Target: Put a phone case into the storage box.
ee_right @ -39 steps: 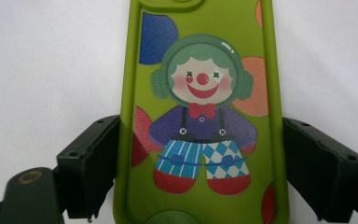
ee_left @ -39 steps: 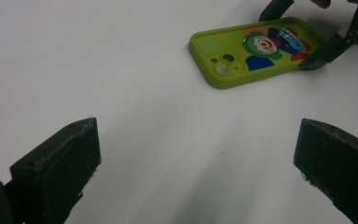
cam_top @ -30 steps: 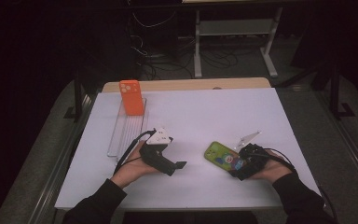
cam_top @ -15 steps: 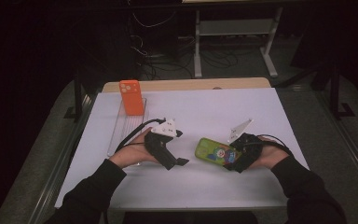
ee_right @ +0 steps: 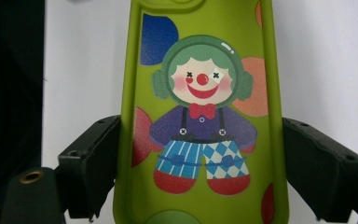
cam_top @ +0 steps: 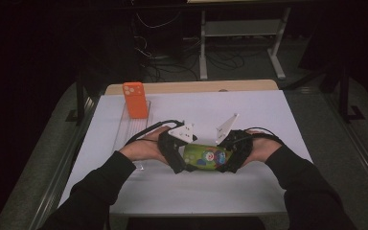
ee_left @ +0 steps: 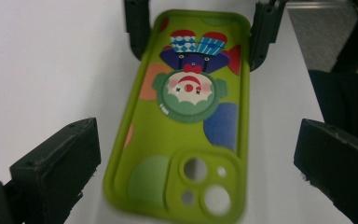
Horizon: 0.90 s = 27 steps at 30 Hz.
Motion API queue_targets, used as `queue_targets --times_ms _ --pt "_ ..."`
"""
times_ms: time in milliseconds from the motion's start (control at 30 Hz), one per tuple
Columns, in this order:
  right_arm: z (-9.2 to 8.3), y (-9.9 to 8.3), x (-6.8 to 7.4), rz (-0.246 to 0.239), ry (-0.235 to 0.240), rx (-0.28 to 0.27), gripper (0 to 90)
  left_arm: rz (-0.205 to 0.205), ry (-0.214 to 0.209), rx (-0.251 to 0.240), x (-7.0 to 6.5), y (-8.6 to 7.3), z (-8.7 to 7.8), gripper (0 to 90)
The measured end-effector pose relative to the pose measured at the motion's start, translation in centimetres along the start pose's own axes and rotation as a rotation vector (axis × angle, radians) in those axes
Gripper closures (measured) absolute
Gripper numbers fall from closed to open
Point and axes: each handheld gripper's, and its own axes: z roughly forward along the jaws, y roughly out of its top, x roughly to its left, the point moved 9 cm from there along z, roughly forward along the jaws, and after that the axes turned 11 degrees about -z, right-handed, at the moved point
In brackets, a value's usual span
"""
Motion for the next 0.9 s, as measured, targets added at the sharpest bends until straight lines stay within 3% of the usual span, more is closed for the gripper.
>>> queue_targets --times_ms 267,467,900 --pt "0.1 2.2 0.1 -0.058 0.027 -0.007 15.4 -0.017 -0.006 0.059 0.1 -1.1 0.8 0.1" --pt "0.1 2.8 0.0 -0.066 0.033 -0.015 15.4 -0.019 0.002 0.059 0.2 -1.3 0.6 7.4" --pt "0.0 2.7 0.0 -0.065 0.038 -0.017 15.4 -0.017 -0.009 0.057 0.1 -1.4 0.7 13.4"
